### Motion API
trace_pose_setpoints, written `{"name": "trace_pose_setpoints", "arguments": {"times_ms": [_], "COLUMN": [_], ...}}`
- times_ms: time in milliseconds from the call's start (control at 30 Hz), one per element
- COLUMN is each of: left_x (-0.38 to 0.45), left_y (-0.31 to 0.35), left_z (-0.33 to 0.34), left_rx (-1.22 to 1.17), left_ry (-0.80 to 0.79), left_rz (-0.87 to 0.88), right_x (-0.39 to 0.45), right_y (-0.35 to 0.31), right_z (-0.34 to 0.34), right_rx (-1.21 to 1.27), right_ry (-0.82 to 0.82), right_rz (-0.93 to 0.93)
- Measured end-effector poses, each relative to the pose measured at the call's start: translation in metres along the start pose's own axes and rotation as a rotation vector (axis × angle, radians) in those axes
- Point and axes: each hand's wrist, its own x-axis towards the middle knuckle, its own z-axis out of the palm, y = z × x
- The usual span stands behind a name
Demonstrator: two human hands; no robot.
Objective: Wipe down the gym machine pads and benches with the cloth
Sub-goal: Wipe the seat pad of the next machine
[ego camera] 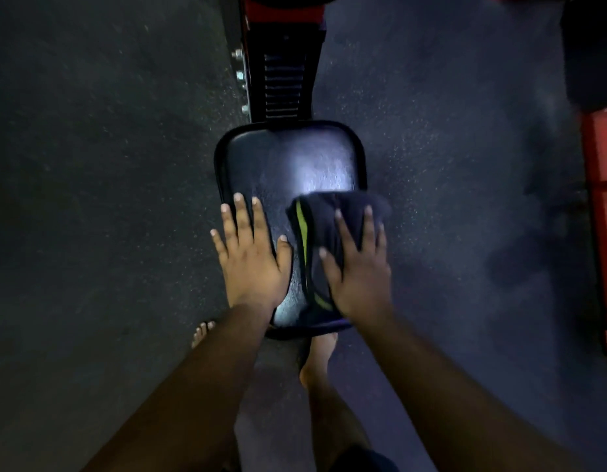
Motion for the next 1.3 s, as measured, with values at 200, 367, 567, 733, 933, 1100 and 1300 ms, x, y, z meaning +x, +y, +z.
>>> {"name": "trace_pose_setpoints", "arguments": {"times_ms": [200, 367, 567, 733, 933, 1100, 1300], "left_x": [-0.002, -0.001, -0.002, -0.002, -0.001, -0.001, -0.003], "left_y": [-0.004, -0.005, -0.005, -0.004, -0.004, -0.003, -0.004], "left_z": [0.006, 0.005, 0.005, 0.007, 0.007, 0.007, 0.008], "left_rx": [0.01, -0.034, -0.038, -0.03, -0.026, 0.005, -0.022], "left_ry": [0.01, 0.025, 0.022, 0.019, 0.021, -0.004, 0.016], "left_rz": [0.007, 0.011, 0.011, 0.016, 0.029, 0.025, 0.031], "right_x": [0.085, 0.131, 0.158, 0.157, 0.185, 0.157, 0.177], "right_y": [-0.017, -0.054, -0.041, -0.112, -0.031, -0.095, -0.112], "right_z": [-0.012, -0.02, -0.035, -0.007, -0.047, -0.014, -0.015], "right_rx": [-0.055, -0.195, -0.128, -0.326, -0.234, -0.278, -0.358], "right_ry": [0.015, -0.016, 0.009, -0.058, 0.0, 0.011, -0.099], "right_rz": [-0.024, -0.115, -0.029, -0.452, -0.356, -0.097, -0.648]}}
